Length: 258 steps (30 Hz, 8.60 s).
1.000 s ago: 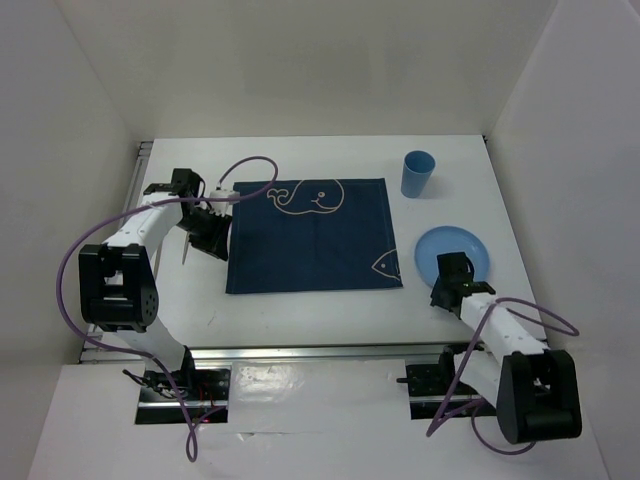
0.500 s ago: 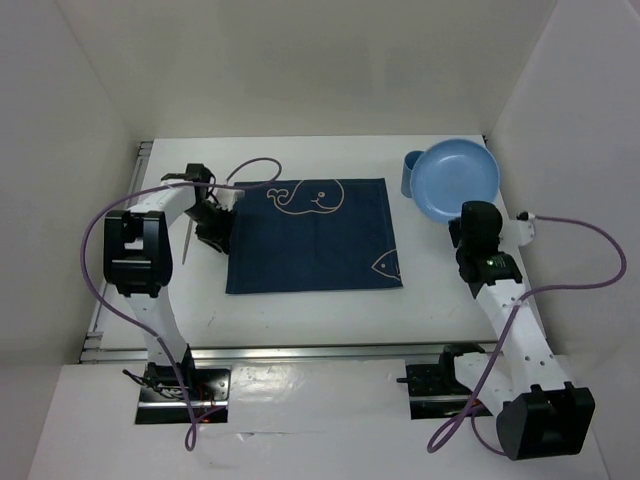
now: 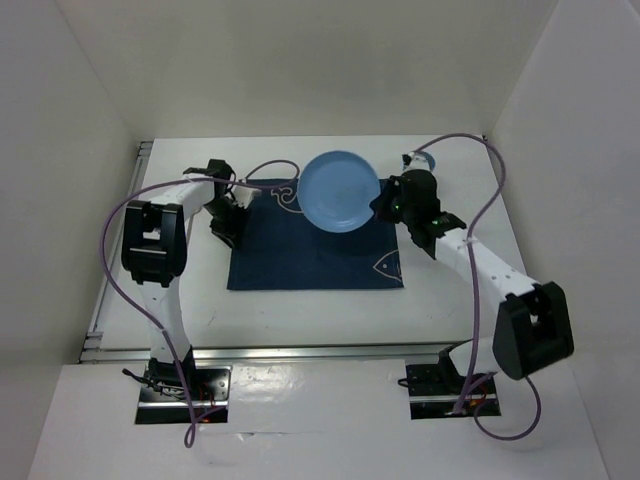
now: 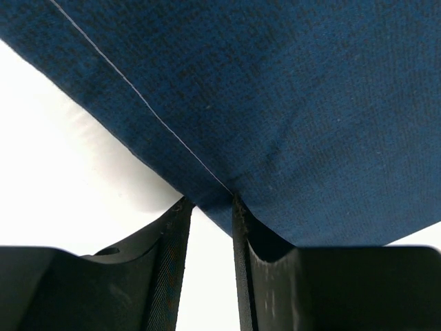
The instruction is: Set the dinner table for one person
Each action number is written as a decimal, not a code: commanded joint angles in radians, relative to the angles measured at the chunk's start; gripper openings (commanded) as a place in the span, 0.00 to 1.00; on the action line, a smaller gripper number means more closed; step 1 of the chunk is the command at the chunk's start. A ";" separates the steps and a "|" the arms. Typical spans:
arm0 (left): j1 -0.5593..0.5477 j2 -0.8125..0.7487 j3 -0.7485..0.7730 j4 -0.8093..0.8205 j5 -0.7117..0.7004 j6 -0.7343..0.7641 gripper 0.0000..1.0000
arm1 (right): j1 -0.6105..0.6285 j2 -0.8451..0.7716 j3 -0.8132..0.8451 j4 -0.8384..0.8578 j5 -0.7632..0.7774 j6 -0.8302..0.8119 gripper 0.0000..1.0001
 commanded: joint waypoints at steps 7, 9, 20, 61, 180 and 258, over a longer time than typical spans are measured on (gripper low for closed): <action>-0.002 0.014 0.004 0.033 -0.015 -0.013 0.38 | 0.025 0.326 0.180 -0.026 -0.374 -0.046 0.00; -0.002 -0.017 -0.019 0.045 -0.040 -0.013 0.38 | 0.025 0.380 0.213 -0.026 -0.448 -0.016 0.00; 0.007 -0.144 -0.019 0.004 -0.078 -0.022 0.38 | 0.025 0.704 0.498 -0.371 -0.574 0.063 0.00; 0.133 0.024 0.076 0.065 -0.422 -0.059 0.48 | 0.127 0.500 0.487 -0.575 -0.356 0.030 0.77; 0.351 -0.592 -0.085 0.111 0.310 -0.404 0.38 | -0.260 0.396 -0.060 -0.096 -1.174 0.023 0.00; 0.351 -0.583 -0.094 0.102 0.328 -0.386 0.38 | -0.173 0.521 0.142 -0.382 -0.660 0.004 0.57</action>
